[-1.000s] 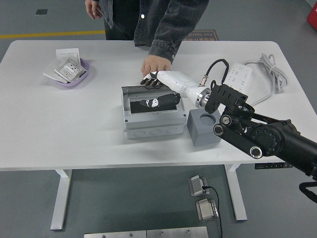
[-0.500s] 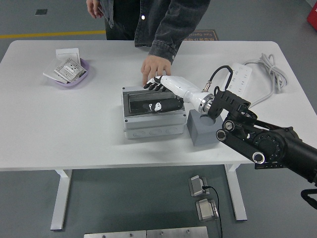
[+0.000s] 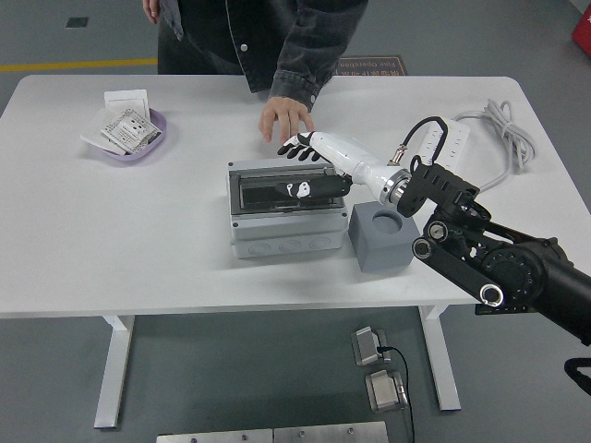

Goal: Pick up the cylinder from the cube,place it in the box,flap close box

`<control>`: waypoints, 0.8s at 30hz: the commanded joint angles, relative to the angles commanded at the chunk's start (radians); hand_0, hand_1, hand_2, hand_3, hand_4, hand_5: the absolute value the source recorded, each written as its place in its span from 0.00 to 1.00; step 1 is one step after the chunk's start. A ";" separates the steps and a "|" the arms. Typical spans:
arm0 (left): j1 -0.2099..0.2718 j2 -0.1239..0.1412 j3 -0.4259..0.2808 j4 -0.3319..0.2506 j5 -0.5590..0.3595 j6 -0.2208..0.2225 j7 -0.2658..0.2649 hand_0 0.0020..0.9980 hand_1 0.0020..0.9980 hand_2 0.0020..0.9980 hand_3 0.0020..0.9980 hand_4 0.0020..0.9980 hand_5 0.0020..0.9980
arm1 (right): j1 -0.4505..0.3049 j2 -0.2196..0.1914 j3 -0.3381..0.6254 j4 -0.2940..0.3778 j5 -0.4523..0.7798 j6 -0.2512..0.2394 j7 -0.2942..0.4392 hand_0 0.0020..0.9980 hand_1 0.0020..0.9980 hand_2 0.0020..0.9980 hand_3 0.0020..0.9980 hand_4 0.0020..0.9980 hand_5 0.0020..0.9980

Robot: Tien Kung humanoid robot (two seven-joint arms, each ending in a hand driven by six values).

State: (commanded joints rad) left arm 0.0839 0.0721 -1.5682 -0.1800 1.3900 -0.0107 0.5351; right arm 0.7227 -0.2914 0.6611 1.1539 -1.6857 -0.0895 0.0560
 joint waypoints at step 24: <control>0.010 -0.001 0.016 0.000 -0.039 0.000 0.007 0.74 0.76 0.73 0.82 0.81 0.66 | -0.511 0.047 0.663 0.309 0.034 -0.069 0.106 0.61 0.64 0.66 0.72 0.82 0.56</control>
State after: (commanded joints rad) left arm 0.0941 0.0710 -1.5521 -0.1800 1.3511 -0.0109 0.5421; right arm 0.2116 -0.2439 1.3245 1.4631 -1.6521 -0.1581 0.1621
